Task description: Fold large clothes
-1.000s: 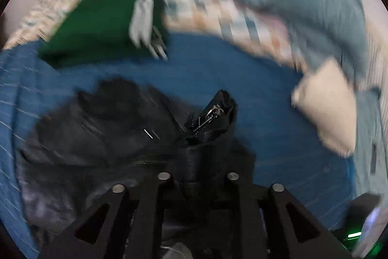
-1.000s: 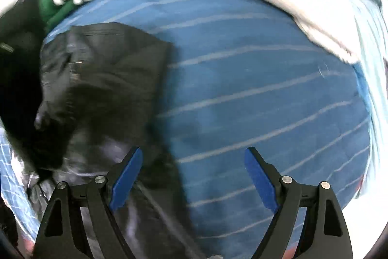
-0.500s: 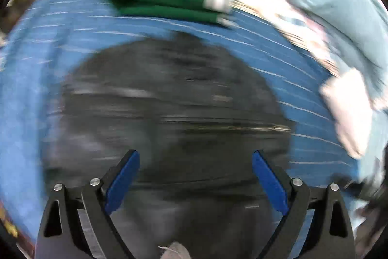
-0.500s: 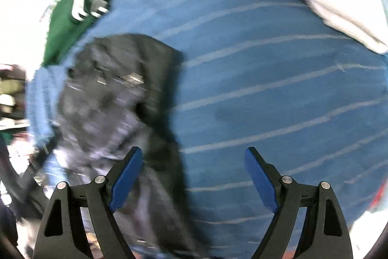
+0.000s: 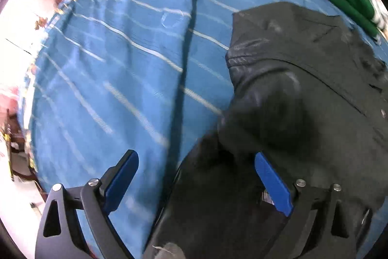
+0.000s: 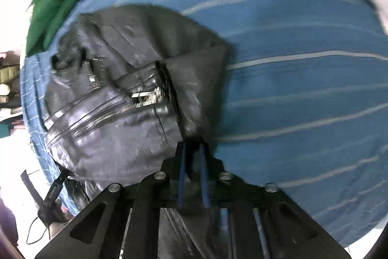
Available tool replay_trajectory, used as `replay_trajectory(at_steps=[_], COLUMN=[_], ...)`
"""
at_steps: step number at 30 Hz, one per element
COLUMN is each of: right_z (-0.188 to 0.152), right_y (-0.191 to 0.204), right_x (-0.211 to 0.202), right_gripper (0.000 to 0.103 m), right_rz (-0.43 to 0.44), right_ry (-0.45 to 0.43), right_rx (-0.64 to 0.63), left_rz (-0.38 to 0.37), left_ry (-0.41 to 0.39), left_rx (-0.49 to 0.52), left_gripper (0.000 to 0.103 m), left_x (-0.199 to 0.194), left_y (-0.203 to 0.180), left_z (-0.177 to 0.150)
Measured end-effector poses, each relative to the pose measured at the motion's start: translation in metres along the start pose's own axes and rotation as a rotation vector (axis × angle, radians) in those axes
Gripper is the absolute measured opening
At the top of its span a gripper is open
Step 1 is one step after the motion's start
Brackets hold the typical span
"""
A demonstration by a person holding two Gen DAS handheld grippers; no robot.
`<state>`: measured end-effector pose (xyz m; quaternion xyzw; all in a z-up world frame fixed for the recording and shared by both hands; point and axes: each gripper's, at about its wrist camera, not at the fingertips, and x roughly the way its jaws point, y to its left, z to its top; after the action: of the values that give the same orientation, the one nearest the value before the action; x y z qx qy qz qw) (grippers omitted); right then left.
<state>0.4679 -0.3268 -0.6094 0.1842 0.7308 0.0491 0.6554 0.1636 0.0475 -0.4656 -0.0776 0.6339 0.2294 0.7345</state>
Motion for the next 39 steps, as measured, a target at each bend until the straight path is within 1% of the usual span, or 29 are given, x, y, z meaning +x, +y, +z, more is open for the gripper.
replay_trajectory(at_steps=[1, 2, 4, 6, 7, 8, 9, 10, 11, 12, 13, 14, 15, 17, 19, 22, 23, 24, 25, 26, 28, 30, 31, 32, 33, 35, 36, 37, 39], right_z=[-0.007, -0.017, -0.038, -0.054, -0.061, -0.063, -0.062, -0.060, -0.056, -0.053, -0.052, -0.052, -0.053, -0.059, -0.063, -0.063, -0.061, -0.060, -0.059, -0.059, -0.057, -0.060, -0.062, -0.062, -0.063, -0.065, -0.063, -0.060, -0.060], right_y=[0.001, 0.004, 0.016, 0.027, 0.030, 0.035, 0.040, 0.044, 0.043, 0.040, 0.034, 0.027, 0.018, -0.005, -0.030, -0.043, -0.045, -0.046, -0.046, -0.046, -0.046, -0.054, -0.055, -0.043, -0.035, -0.016, -0.013, -0.014, -0.003], right_x=[-0.008, -0.013, -0.005, 0.016, 0.027, 0.040, 0.051, 0.057, 0.057, 0.053, 0.047, 0.043, 0.036, 0.029, 0.041, 0.052, 0.050, 0.044, 0.037, 0.032, 0.027, 0.027, 0.027, 0.028, 0.029, 0.040, 0.046, 0.049, 0.046], right_gripper=[0.030, 0.042, 0.050, 0.050, 0.050, 0.050, 0.049, 0.041, 0.030, 0.028, 0.023, 0.019, 0.016, 0.016, 0.016, 0.016, 0.021, 0.023, 0.029, 0.031, 0.031, 0.031, 0.031, 0.031, 0.031, 0.031, 0.031, 0.031, 0.031], right_rz=[0.013, 0.023, 0.013, -0.010, -0.026, -0.038, -0.047, -0.085, -0.095, -0.064, -0.040, -0.030, -0.054, -0.063, -0.062, -0.130, -0.121, -0.085, -0.040, -0.018, 0.015, 0.002, 0.037, 0.055, 0.041, -0.051, -0.081, -0.108, -0.119], right_ry=[-0.013, -0.009, 0.055, 0.116, 0.132, 0.139, 0.134, 0.104, 0.067, 0.031, 0.010, -0.009, -0.038, -0.064, -0.008, 0.061, 0.073, 0.072, 0.061, 0.048, 0.030, 0.036, 0.031, 0.034, 0.037, 0.028, 0.025, 0.028, 0.022], right_rx=[-0.019, -0.053, -0.135, -0.203, -0.215, -0.227, -0.248, -0.253, -0.237, -0.195, -0.136, -0.098, -0.064, 0.001, 0.064, 0.059, 0.053, 0.061, 0.065, 0.064, 0.055, 0.079, 0.076, 0.048, 0.009, -0.067, -0.075, -0.046, -0.023], left_rz=[0.015, 0.046, 0.127, 0.212, 0.242, 0.270, 0.271, 0.274, 0.283, 0.292, 0.297, 0.297, 0.296, 0.297, 0.296, 0.283, 0.275, 0.274, 0.270, 0.250, 0.233, 0.203, 0.193, 0.197, 0.207, 0.189, 0.177, 0.163, 0.146], left_ry=[-0.013, -0.025, -0.034, -0.021, -0.011, 0.000, -0.002, -0.010, -0.026, -0.039, -0.044, -0.039, -0.034, -0.042, -0.057, -0.053, -0.048, -0.048, -0.049, -0.049, -0.043, -0.034, -0.030, -0.017, 0.001, -0.009, -0.015, -0.012, -0.011], left_rx=[0.013, 0.044, 0.120, 0.157, 0.152, 0.138, 0.120, 0.106, 0.089, 0.085, 0.087, 0.094, 0.100, 0.123, 0.136, 0.126, 0.122, 0.118, 0.114, 0.104, 0.095, 0.083, 0.086, 0.098, 0.112, 0.113, 0.108, 0.102, 0.100], left_gripper=[0.099, 0.099, 0.099, 0.099, 0.099, 0.099, 0.099, 0.099, 0.099, 0.099, 0.099, 0.100, 0.100, 0.102, 0.103, 0.103, 0.103, 0.102, 0.102, 0.102, 0.102, 0.102, 0.102, 0.102, 0.103, 0.103, 0.103, 0.103, 0.103], left_x=[-0.008, -0.016, -0.011, 0.009, 0.020, 0.033, 0.038, 0.040, 0.041, 0.041, 0.041, 0.045, 0.047, 0.048, 0.047, 0.043, 0.040, 0.038, 0.036, 0.029, 0.025, 0.020, 0.021, 0.029, 0.037, 0.047, 0.049, 0.052, 0.053], left_y=[0.000, -0.004, -0.015, -0.025, -0.026, -0.026, -0.025, -0.020, -0.020, -0.021, -0.019, -0.020, -0.022, -0.024, -0.024, -0.020, -0.019, -0.018, -0.016, -0.014, -0.010, -0.008, -0.008, -0.010, -0.011, -0.011, -0.011, -0.010, -0.008], left_z=[-0.008, -0.022, -0.038, -0.043, -0.037, -0.031, -0.024, -0.019, -0.009, -0.001, 0.005, 0.012, 0.013, 0.011, 0.008, 0.007, 0.007, 0.007, 0.006, 0.004, -0.001, -0.011, -0.015, -0.021, -0.024, -0.027, -0.027, -0.026, -0.025])
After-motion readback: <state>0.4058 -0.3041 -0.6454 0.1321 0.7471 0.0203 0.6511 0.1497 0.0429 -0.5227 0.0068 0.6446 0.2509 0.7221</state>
